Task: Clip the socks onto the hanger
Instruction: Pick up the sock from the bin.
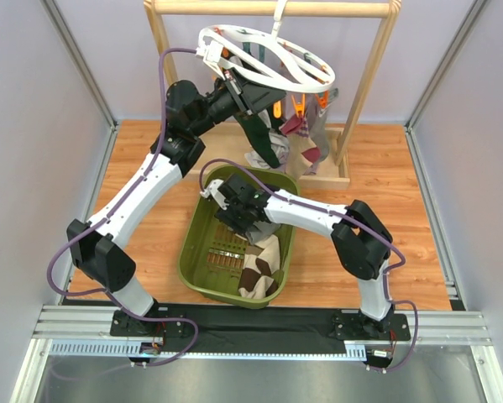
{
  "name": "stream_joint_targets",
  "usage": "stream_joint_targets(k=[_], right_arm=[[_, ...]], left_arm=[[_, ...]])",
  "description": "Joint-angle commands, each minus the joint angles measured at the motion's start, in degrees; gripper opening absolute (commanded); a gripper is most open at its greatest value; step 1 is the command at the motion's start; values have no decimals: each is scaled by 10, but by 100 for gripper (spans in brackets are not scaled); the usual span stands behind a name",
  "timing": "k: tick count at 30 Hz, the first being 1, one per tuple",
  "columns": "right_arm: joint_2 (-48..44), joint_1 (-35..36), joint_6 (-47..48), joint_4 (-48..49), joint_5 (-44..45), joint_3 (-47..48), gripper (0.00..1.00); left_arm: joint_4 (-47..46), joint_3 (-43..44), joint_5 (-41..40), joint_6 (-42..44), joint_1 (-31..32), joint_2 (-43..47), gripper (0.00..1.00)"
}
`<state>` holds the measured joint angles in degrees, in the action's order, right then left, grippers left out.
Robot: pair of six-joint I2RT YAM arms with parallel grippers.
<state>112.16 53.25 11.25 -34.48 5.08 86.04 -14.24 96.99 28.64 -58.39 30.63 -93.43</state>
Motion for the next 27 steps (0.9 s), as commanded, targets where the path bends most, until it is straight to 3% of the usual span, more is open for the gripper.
stream_joint_targets(k=[1, 4, 5, 6, 8, 13, 16, 20, 21, 22, 27], right_arm=[[20, 2, 26, 9, 24, 30, 55], [24, 2, 30, 13, 18, 30, 43], [23, 3, 26, 13, 18, 29, 31], [13, 2, 24, 22, 19, 22, 25], [-6, 0, 13, 50, 18, 4, 19], [-88, -14, -17, 88, -3, -53, 17], [-121, -46, -50, 121, -42, -88, 9], [-114, -77, -82, 120, -115, -78, 15], [-106, -80, -86, 117, -115, -75, 14], [-100, -86, -94, 117, -123, -71, 2], [-71, -92, -106, 119, -147, -54, 0]], left_arm=[[39, -15, -5, -17, -13, 17, 0], [39, -13, -5, -16, -15, 18, 0], [40, -14, -5, -16, -15, 20, 0], [41, -15, -4, -16, -16, 20, 0], [40, -14, -4, -17, -18, 21, 0], [38, -15, -5, -20, -19, 25, 0], [33, -15, -8, -24, -20, 25, 0], [25, -15, -5, -31, -20, 22, 0], [25, -15, -5, -32, -20, 21, 0], [24, -14, -4, -32, -20, 20, 0], [27, -15, -3, -29, -21, 24, 0]])
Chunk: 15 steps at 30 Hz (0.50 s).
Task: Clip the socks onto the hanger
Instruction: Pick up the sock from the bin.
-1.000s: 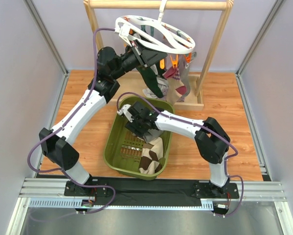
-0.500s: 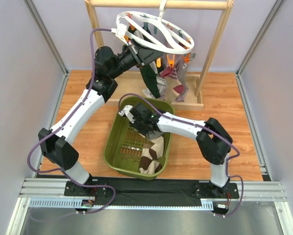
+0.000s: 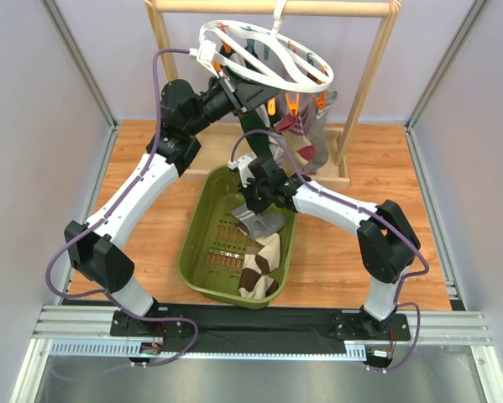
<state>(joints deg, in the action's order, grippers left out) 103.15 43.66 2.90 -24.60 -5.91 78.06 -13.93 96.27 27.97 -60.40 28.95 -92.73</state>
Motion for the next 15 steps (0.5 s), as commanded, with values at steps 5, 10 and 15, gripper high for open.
stream_joint_targets(k=[5, 10, 15], right_arm=[[30, 9, -14, 16, -80, 33, 57], [85, 29, -13, -40, -3, 100, 64], [124, 35, -8, -67, 35, 124, 62]], left_arm=[[21, -10, 6, -11, -7, 18, 0], [5, -16, 9, -24, -7, 18, 0], [7, -13, 8, -24, -9, 21, 0]])
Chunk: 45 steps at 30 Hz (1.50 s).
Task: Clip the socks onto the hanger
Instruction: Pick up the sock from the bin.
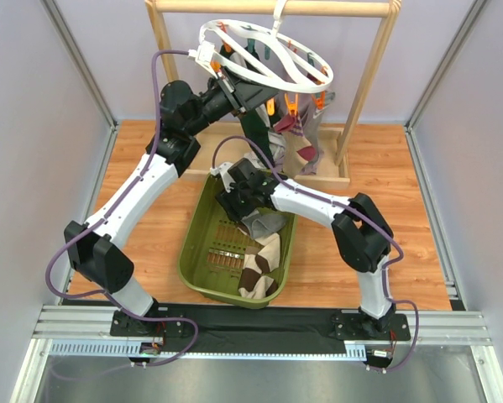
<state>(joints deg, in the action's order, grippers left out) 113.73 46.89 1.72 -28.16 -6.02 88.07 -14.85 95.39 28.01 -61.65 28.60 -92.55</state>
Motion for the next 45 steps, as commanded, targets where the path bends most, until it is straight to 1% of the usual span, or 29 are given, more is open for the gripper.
stream_joint_targets(k=[1, 5, 7, 8, 10, 14, 16, 18, 19, 22, 23, 24, 25, 26, 27, 28, 29, 31, 32, 34, 36, 37, 39, 40, 41, 42, 43, 44, 45], right_arm=[[21, 3, 7, -38, 43, 29, 59], [36, 5, 21, -79, 57, 52, 54], [34, 5, 22, -75, 59, 45, 54], [34, 5, 23, -70, 78, 41, 54], [39, 5, 22, -69, 88, 45, 53], [62, 5, 23, -73, 78, 65, 50], [69, 5, 24, -74, 73, 74, 45], [76, 5, 24, -75, 68, 79, 43], [79, 5, 23, -77, 69, 84, 37], [77, 5, 21, -68, 69, 80, 28], [68, 5, 19, -53, 77, 66, 24], [58, 5, 16, -41, 84, 53, 16], [44, 5, 13, -22, 93, 34, 0], [0, 5, 11, 35, 90, -28, 0], [-29, 5, 11, 71, 85, -61, 0], [-88, 5, 7, 109, 82, -102, 0], [-116, 5, 4, 164, 83, -152, 0], [-162, 6, 1, 180, 72, -178, 0], [-203, 5, -2, 184, 69, -187, 0], [-261, 5, -5, 181, 24, -208, 0], [-300, 0, -14, 188, 15, -228, 0], [-335, -1, -29, 189, -22, -234, 0], [-367, -13, -54, 199, -63, -239, 0], [-391, -20, -68, 201, -120, -239, 0], [-400, -30, -81, 200, -152, -238, 0], [-409, -50, -115, 200, -180, -239, 0], [-425, -59, -130, 202, -238, -245, 0], [-432, -68, -147, 210, -270, -250, 0], [-435, -92, -187, 216, -305, -252, 0]], left_arm=[[18, -6, 7, -10, -6, 19, 0], [15, -6, 8, -14, -6, 19, 0], [12, -6, 8, -15, -7, 18, 0], [13, -6, 7, -15, -6, 18, 0], [10, -9, 6, -18, -6, 18, 0], [8, -8, 9, -20, -6, 16, 0], [9, -8, 10, -19, -6, 17, 0], [10, -9, 7, -17, -6, 17, 0], [11, -8, 7, -18, -6, 17, 0], [7, -10, 9, -22, -7, 14, 0], [4, -11, 9, -24, -7, 14, 0], [3, -12, 8, -27, -7, 14, 0], [3, -11, 7, -28, -7, 16, 0], [8, -9, 7, -27, -7, 16, 0], [10, -6, 6, -23, -7, 17, 0], [11, -6, 6, -22, -7, 19, 0], [11, -6, 6, -25, -7, 19, 0], [-2, -13, 6, -39, -12, 24, 0], [-6, -16, 6, -43, -12, 26, 0], [-10, -19, 4, -46, -14, 28, 0], [-10, -20, 4, -46, -14, 31, 0], [-9, -20, 3, -45, -14, 31, 0], [-10, -20, 4, -44, -14, 33, 0], [-11, -21, 10, -46, -15, 33, 0], [-25, -21, 14, -51, -16, 33, 0], [-32, -23, 18, -53, -17, 33, 0], [-38, -24, 27, -55, -18, 33, 0], [-49, -22, 34, -57, -18, 31, 0], [-58, -21, 43, -59, -18, 27, 0]])
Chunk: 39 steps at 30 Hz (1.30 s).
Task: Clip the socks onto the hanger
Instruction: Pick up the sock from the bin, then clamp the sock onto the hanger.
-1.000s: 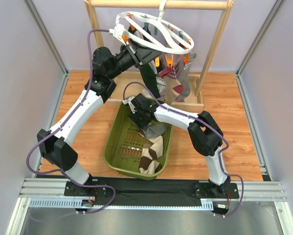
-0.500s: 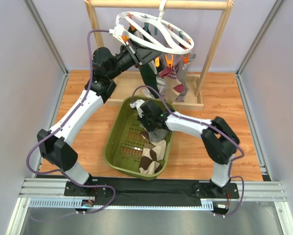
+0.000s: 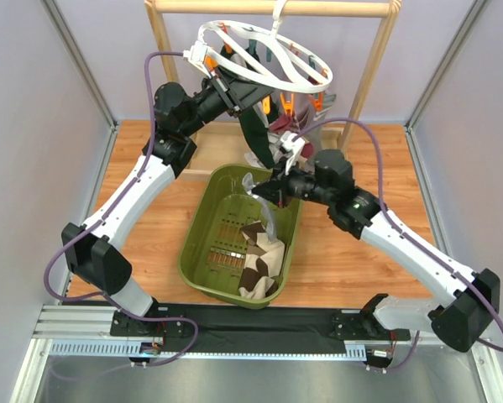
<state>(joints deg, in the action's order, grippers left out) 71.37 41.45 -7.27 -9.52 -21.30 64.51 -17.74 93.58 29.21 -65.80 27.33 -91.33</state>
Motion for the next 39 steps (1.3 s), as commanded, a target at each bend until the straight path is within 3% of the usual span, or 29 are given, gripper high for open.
stream_joint_targets(k=[1, 4, 7, 9, 12, 14, 19, 29, 33, 39], right_arm=[[-15, -49, -120, 34, -217, -17, 0], [-37, -106, -254, 113, -316, -33, 1], [-61, -142, -289, 134, -336, -22, 0], [-69, -142, -260, 72, -316, 23, 0], [-75, -141, -191, -44, -190, 101, 0], [-66, -142, -169, -94, -151, 136, 0], [-32, -142, -178, -86, -144, 199, 0], [39, -161, -223, -72, -231, 244, 0], [52, -163, -208, -88, -175, 267, 0], [77, -142, -164, -164, -81, 336, 0]], left_arm=[[-38, -2, 39, -19, -5, 14, 0], [-113, -18, 72, -56, -7, 5, 0], [-137, -23, 72, -85, -8, -1, 0], [-124, -21, 67, -77, -6, 5, 0], [-70, -19, 49, -44, -5, 18, 0], [-22, -17, 29, -13, -4, 27, 0], [35, 8, 18, 44, 7, 34, 0], [9, 12, 38, 37, 10, 35, 0], [64, 20, 7, 42, 17, 44, 0], [212, 50, -122, 110, 50, 67, 0]])
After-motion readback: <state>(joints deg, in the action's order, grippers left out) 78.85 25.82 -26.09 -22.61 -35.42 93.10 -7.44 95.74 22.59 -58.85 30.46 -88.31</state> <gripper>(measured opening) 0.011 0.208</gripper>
